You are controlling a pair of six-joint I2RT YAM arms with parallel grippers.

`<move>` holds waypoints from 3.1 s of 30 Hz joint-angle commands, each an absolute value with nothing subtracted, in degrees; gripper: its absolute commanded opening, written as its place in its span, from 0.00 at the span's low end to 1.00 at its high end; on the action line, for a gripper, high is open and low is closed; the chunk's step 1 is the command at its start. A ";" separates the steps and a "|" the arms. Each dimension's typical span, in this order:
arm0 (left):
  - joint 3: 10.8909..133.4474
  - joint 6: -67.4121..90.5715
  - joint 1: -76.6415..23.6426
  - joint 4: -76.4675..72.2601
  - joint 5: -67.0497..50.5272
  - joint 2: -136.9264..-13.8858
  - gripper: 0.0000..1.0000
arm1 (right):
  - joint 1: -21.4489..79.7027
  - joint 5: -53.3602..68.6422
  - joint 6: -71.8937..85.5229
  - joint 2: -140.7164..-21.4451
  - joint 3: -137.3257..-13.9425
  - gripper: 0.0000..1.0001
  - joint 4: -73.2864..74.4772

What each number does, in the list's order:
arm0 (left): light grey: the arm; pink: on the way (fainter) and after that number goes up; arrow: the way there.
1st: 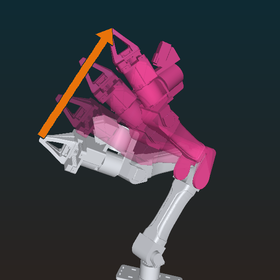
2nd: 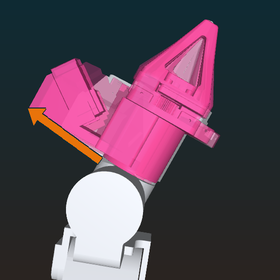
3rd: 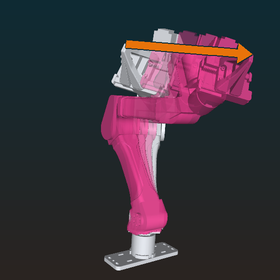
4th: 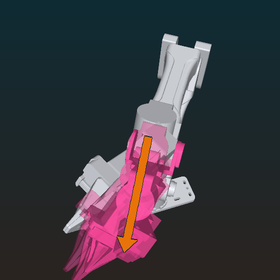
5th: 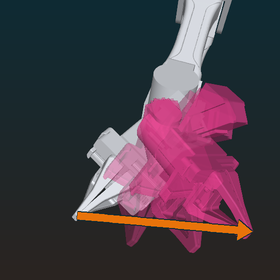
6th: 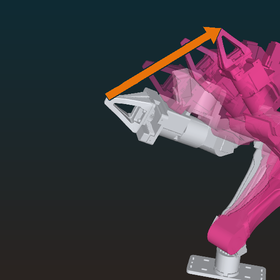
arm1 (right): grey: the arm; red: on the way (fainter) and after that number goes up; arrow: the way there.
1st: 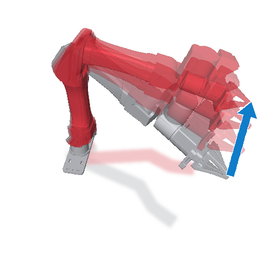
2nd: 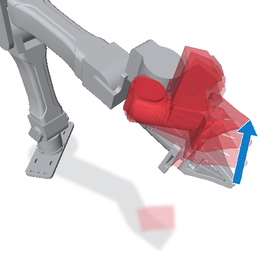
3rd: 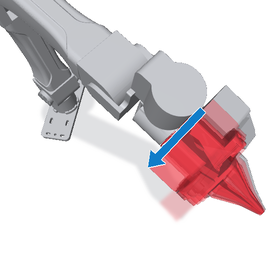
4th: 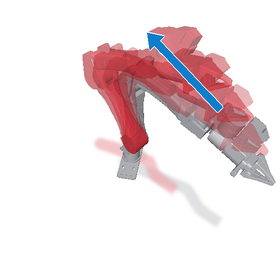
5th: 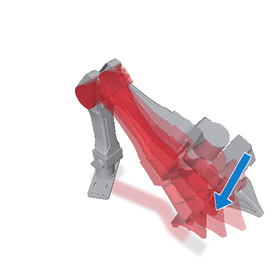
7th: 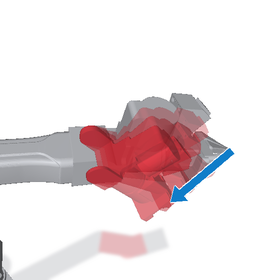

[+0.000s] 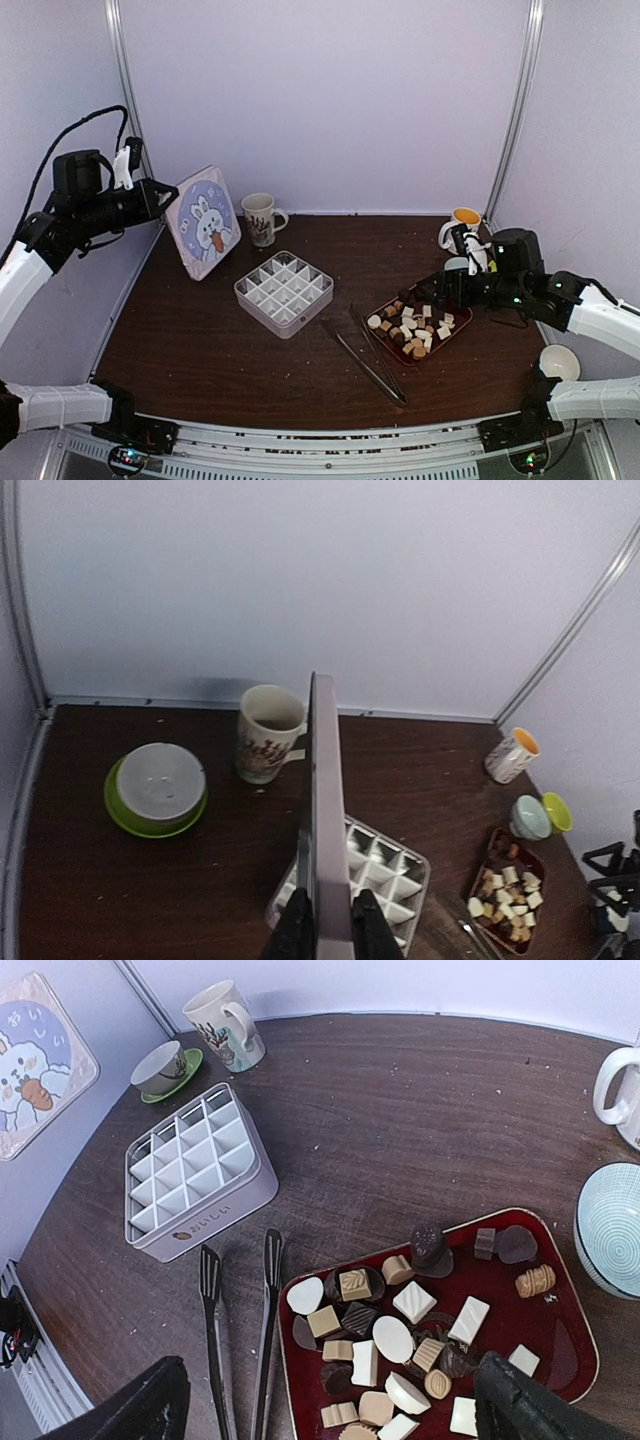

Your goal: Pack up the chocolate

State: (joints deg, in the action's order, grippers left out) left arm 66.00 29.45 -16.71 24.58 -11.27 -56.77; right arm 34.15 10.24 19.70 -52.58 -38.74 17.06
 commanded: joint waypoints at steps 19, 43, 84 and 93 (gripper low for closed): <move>61.15 17.76 -26.54 43.07 28.41 -65.96 0.09 | 34.54 9.10 19.33 -51.54 -40.36 1.00 17.05; 53.76 35.08 -44.95 35.08 35.65 -95.10 0.11 | 34.54 8.68 18.92 -50.27 -39.33 1.00 17.40; 60.06 23.69 -25.72 17.37 -2.48 -89.82 0.69 | 34.94 9.74 21.63 -51.13 -39.70 1.00 19.72; 64.43 21.50 -25.04 13.76 -3.93 -96.83 0.72 | 43.16 7.05 26.49 -49.92 -36.14 0.99 21.24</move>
